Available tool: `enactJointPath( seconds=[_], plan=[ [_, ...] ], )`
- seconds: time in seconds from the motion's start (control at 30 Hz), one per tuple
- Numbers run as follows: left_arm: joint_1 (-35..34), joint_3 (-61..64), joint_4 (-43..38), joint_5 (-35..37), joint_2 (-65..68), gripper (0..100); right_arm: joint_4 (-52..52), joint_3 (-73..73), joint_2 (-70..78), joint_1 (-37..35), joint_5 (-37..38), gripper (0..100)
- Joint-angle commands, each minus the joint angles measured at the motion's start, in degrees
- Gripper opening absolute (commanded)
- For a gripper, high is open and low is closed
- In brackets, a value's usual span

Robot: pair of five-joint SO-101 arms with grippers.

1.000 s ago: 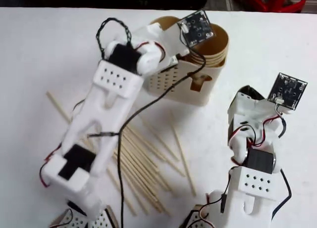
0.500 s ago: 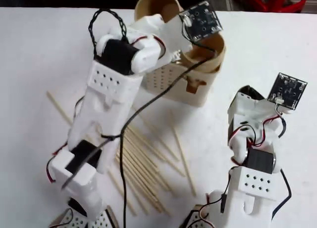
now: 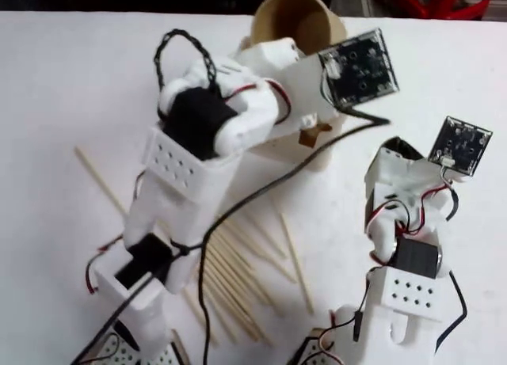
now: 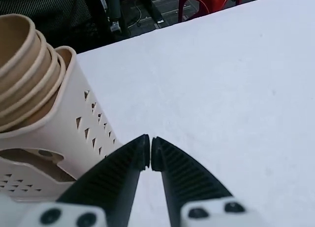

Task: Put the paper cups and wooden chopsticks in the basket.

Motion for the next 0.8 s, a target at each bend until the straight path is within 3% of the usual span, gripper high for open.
enactJointPath(
  seconds=[0.0, 0.2, 0.4, 0.57, 0.77],
  plan=[
    [2.33, -1.14, 0.26, -0.18, -0.13, 2, -1.19, -0.44, -0.75, 0.04, 0.53, 1.8],
    [1.89, 2.2, -0.26, -0.62, 2.33, 4, -1.19, -0.44, -0.75, 0.04, 0.53, 1.8],
    [-0.04, -0.18, -0.26, -0.09, 3.47, 17, -1.19, -0.44, -0.75, 0.04, 0.53, 1.8],
    [-0.66, -8.35, -0.44, 3.6, 4.0, 18, -1.19, -0.44, -0.75, -0.04, 0.53, 1.8],
    [-2.07, -9.93, -8.7, 10.64, 4.44, 17, -1.19, -0.44, -0.75, -0.04, 0.53, 1.8]
  ],
)
